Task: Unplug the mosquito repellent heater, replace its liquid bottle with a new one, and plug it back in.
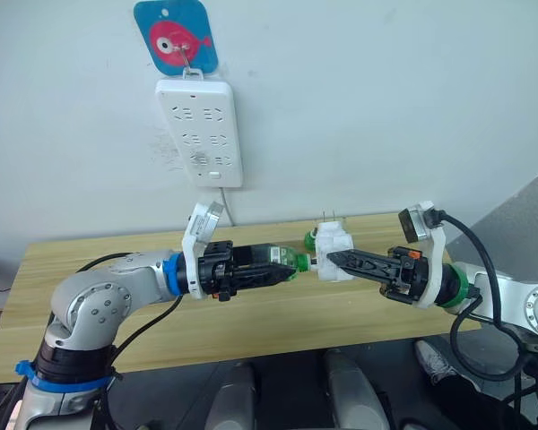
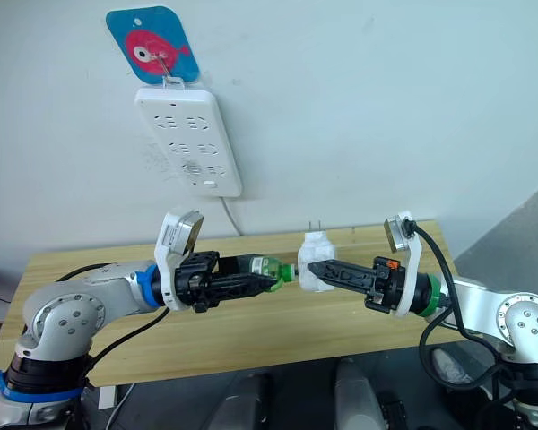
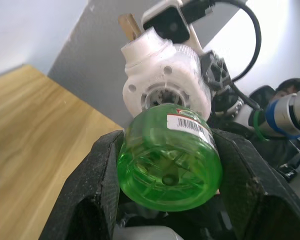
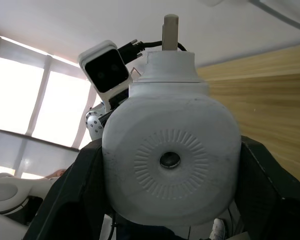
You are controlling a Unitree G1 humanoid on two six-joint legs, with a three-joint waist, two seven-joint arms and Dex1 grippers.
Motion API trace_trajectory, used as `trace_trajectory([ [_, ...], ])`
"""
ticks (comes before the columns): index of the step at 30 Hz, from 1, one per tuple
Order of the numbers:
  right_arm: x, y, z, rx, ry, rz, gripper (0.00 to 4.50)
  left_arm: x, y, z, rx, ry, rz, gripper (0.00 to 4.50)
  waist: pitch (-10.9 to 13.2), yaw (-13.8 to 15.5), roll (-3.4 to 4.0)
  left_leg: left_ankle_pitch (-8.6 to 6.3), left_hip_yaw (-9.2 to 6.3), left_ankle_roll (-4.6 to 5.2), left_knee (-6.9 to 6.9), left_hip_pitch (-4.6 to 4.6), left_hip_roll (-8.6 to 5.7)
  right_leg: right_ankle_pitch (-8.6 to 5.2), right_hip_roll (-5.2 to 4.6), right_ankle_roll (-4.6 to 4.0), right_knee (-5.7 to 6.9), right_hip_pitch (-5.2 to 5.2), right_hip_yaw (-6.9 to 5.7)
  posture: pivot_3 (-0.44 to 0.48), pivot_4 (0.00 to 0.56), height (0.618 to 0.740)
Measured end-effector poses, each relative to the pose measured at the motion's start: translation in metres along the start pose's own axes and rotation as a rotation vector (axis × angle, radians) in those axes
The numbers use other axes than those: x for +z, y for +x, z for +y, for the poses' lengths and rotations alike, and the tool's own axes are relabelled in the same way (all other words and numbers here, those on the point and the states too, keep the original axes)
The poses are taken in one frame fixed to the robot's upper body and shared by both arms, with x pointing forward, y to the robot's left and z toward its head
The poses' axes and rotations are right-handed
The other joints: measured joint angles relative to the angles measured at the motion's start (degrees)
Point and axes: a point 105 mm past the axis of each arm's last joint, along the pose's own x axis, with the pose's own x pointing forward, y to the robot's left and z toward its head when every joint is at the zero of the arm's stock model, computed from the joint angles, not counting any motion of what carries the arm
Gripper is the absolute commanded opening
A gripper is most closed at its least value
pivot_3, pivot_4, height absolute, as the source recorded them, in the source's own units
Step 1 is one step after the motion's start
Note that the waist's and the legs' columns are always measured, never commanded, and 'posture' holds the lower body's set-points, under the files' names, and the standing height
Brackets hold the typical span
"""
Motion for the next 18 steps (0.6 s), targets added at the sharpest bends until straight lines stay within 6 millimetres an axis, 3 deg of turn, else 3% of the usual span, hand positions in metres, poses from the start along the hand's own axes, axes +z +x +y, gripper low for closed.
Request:
trace_trajectory([
  [8, -0.01, -0.002, 0.001, 0.014, 0.017, 0.032, 2.97, -0.001, 0.0, -0.006, -0.037, -0.05, 0.021, 2.31, 0.12, -0.02, -0.11, 0.0, 0.0, 0.0, 0.0, 0.01, 0.0, 0.0, 0.0, 0.0, 0.01, -0.01, 0.0, -0.121, 0.292, 0.74],
  [18, -0.008, 0.001, 0.002, 0.037, 0.024, 0.019, 2.97, -0.012, -0.009, -0.003, -0.011, -0.048, 0.032, 2.31, 0.15, -0.01, -0.13, 0.0, 0.0, 0.0, 0.0, 0.01, 0.01, 0.0, 0.0, 0.0, -0.01, -0.01, 0.0, -0.121, 0.291, 0.74],
])
